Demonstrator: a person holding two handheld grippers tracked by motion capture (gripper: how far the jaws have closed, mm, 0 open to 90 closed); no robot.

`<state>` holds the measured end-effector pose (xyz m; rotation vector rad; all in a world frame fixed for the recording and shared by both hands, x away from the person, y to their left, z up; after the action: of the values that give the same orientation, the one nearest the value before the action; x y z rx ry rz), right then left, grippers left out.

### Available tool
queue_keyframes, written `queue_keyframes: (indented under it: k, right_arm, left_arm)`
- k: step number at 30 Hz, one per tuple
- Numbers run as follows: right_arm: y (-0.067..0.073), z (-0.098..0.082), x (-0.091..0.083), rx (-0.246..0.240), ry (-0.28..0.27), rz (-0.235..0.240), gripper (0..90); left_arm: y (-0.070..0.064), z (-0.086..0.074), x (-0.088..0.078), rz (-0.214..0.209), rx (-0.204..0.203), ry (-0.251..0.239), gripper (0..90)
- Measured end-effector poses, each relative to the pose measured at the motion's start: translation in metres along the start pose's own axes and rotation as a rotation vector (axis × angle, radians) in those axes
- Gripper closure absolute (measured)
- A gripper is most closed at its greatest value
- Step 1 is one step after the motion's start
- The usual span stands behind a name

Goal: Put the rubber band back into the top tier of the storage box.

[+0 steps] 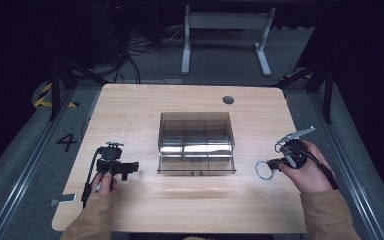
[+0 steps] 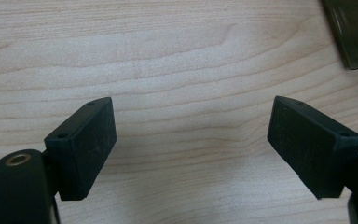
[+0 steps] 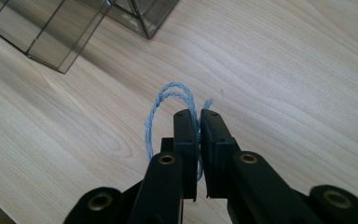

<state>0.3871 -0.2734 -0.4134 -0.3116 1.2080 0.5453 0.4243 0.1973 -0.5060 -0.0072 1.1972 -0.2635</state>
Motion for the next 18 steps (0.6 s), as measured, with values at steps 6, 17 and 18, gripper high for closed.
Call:
queue_keyframes:
  k: [6,17,18]
  right_arm:
    - [0.004,0.006,-0.006,-0.013,-0.007,0.006,86.2]
    - [0.004,0.015,-0.022,-0.027,-0.019,-0.013,86.2]
    - [0.004,0.016,-0.024,-0.026,-0.020,-0.014,86.3]
  left_arm:
    - [0.000,0.000,0.000,-0.001,0.001,0.001,16.2]
    - [0.000,0.000,-0.001,0.002,-0.003,0.001,16.2]
    - [0.000,0.000,0.000,0.001,-0.003,0.001,16.2]
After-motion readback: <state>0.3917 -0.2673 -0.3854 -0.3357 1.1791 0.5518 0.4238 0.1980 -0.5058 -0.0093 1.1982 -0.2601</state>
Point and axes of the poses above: each handheld gripper's, and its own axes: x roughly forward along the jaws, z roughly out of its top, y roughly to its left, the point moved 7 cm from there along x, roughly forward along the jaws, and after that the axes turned 9 degrees about y, right-handed, at the moved point
